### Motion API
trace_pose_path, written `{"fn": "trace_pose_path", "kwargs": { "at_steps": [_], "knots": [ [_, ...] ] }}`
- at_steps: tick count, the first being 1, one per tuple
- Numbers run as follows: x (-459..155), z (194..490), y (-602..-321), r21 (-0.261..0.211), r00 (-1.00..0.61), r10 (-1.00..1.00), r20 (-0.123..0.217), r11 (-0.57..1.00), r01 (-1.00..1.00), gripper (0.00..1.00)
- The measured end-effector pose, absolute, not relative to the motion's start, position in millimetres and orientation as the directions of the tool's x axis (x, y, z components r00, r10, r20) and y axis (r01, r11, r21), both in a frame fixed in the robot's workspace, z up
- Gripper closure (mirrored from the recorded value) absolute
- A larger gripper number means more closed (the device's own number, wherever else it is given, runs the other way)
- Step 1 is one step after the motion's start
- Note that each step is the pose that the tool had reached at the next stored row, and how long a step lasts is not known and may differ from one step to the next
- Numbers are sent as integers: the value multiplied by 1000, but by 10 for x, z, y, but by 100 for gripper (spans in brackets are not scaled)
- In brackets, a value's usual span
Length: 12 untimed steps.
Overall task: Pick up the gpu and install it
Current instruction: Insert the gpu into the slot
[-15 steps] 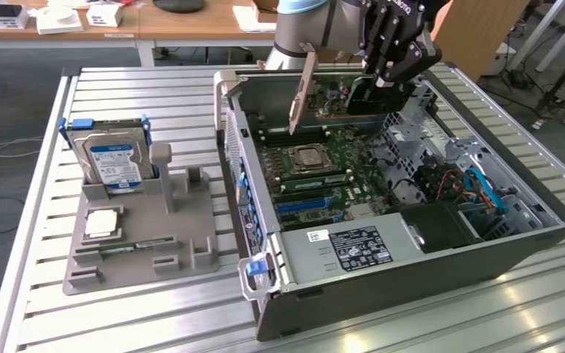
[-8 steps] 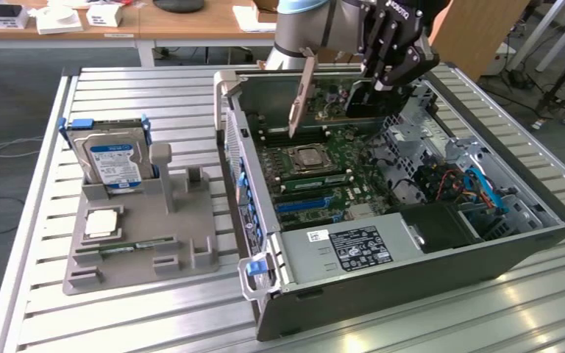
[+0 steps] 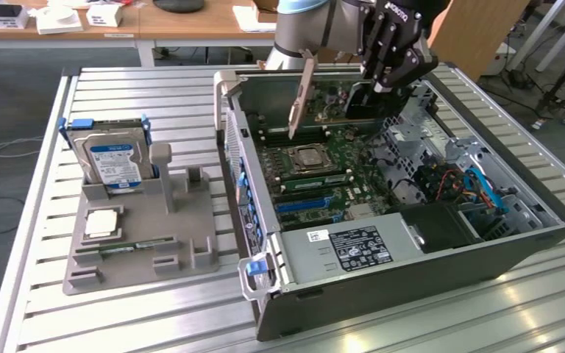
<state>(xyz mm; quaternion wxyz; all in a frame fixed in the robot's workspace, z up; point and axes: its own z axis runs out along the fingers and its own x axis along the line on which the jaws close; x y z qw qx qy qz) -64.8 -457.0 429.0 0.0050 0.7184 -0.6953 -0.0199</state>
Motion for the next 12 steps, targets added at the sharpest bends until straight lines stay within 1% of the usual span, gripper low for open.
{"fn": "trace_pose_path", "kwargs": {
  "at_steps": [12],
  "knots": [
    [-648,4209,-4570,35,32,-999,-22,-33,-999,73]
  ]
}}
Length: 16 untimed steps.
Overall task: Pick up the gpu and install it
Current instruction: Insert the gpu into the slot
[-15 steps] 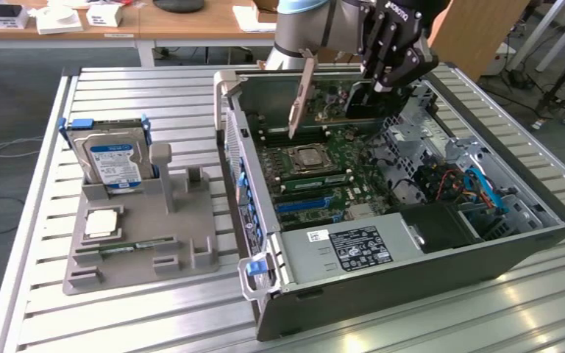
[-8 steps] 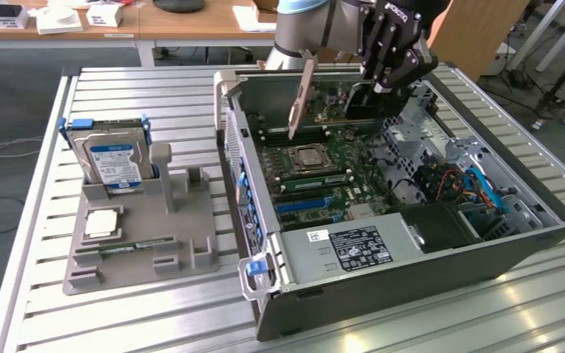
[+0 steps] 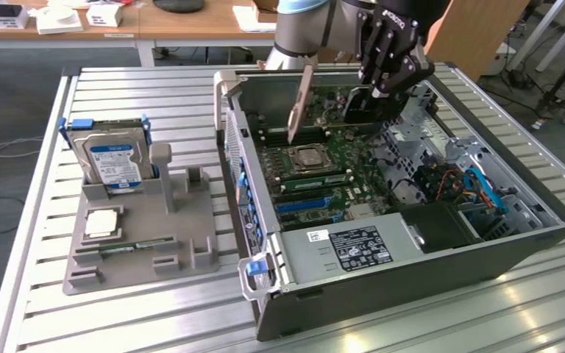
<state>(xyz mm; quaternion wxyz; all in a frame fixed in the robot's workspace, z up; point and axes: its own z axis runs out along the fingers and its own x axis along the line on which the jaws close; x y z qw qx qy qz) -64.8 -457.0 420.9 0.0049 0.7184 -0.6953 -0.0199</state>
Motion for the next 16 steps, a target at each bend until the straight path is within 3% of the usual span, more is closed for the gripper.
{"fn": "trace_pose_path", "kwargs": {
  "at_steps": [16],
  "knots": [
    [-648,3928,-4570,35,32,-999,-22,-33,-999,73]
  ]
}}
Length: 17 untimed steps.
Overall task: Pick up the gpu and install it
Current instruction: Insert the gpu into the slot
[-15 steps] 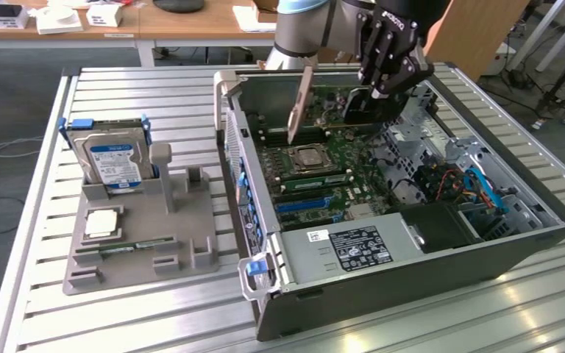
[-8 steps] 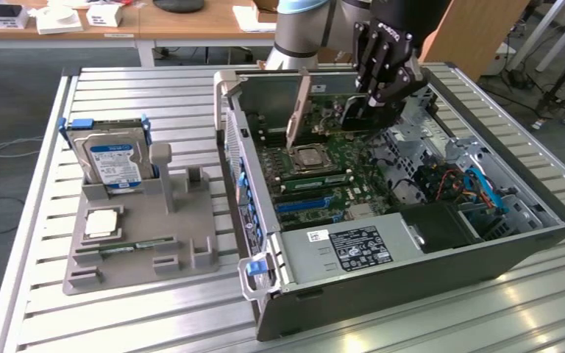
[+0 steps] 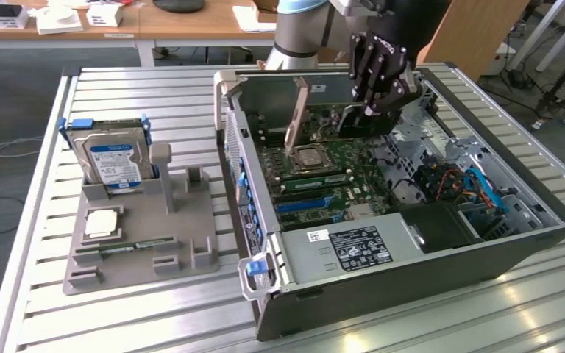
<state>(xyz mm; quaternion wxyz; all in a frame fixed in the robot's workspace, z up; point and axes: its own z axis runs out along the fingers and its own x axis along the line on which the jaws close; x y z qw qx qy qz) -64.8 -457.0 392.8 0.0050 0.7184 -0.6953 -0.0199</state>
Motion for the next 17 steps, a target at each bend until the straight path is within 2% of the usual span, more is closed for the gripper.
{"fn": "trace_pose_path", "kwargs": {
  "at_steps": [17],
  "knots": [
    [-648,3619,-4567,35,32,-999,-21,-33,-999,73]
  ]
}}
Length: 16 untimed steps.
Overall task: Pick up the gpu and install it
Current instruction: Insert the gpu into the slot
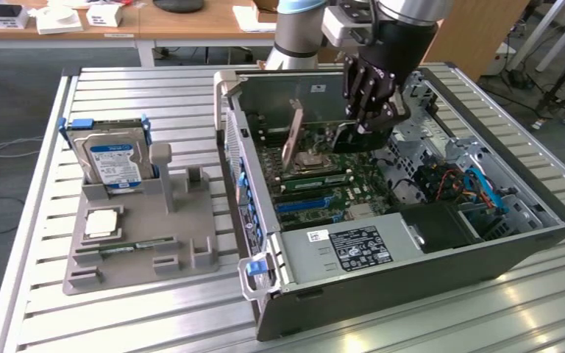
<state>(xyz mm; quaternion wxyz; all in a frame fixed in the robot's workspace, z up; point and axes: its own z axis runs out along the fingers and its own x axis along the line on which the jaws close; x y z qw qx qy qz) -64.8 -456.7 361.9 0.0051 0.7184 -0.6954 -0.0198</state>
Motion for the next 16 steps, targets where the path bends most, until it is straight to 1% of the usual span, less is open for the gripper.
{"fn": "trace_pose_path", "kwargs": {
  "at_steps": [9,16],
  "knots": [
    [-648,3510,-4557,35,32,-999,-21,-33,-999,73],
    [-648,3498,-4556,34,32,-999,-22,-33,-999,73]
  ]
}}
